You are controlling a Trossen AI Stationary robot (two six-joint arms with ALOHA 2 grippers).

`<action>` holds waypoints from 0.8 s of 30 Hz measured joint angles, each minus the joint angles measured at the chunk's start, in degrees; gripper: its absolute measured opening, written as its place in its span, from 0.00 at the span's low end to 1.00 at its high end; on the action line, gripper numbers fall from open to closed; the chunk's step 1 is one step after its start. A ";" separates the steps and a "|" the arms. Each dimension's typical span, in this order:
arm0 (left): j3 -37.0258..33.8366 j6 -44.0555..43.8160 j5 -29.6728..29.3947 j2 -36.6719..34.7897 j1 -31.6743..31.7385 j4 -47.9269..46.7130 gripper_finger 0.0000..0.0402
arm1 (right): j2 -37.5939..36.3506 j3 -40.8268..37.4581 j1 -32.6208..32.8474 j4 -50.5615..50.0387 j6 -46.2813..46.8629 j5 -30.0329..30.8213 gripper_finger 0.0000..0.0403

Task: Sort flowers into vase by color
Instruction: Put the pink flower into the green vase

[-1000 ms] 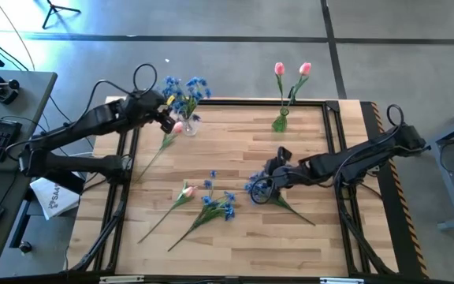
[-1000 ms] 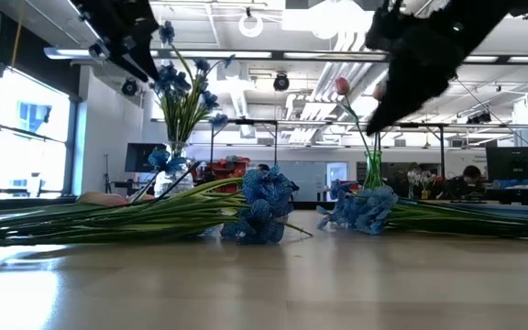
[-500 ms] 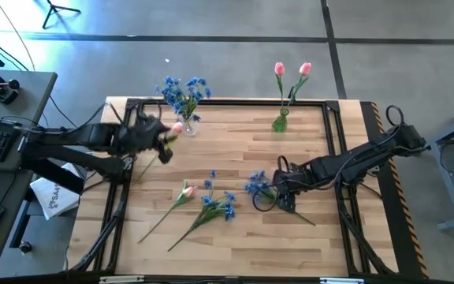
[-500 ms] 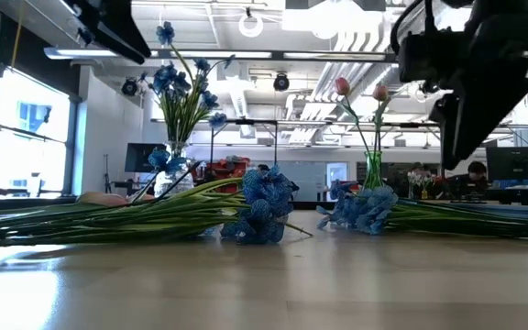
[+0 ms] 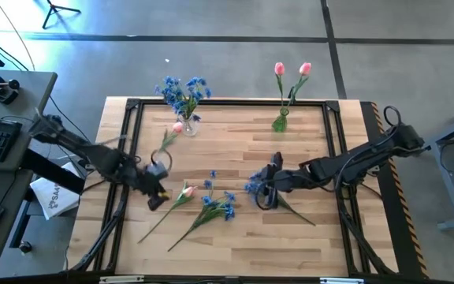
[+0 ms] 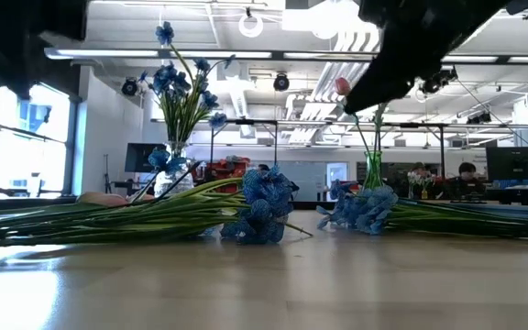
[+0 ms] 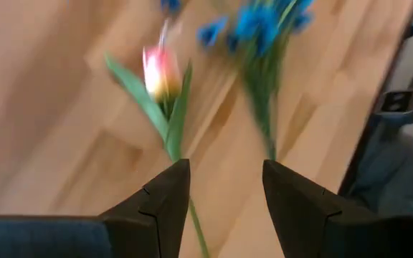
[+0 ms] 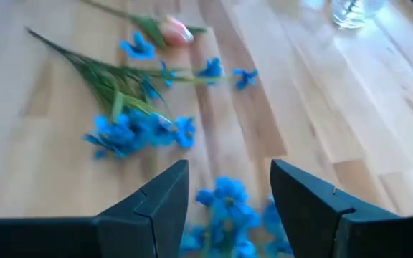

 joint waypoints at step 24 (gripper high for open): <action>-7.47 -4.15 -8.30 30.05 -5.82 19.84 0.36 | 5.41 0.00 0.01 -2.52 -2.16 0.84 0.48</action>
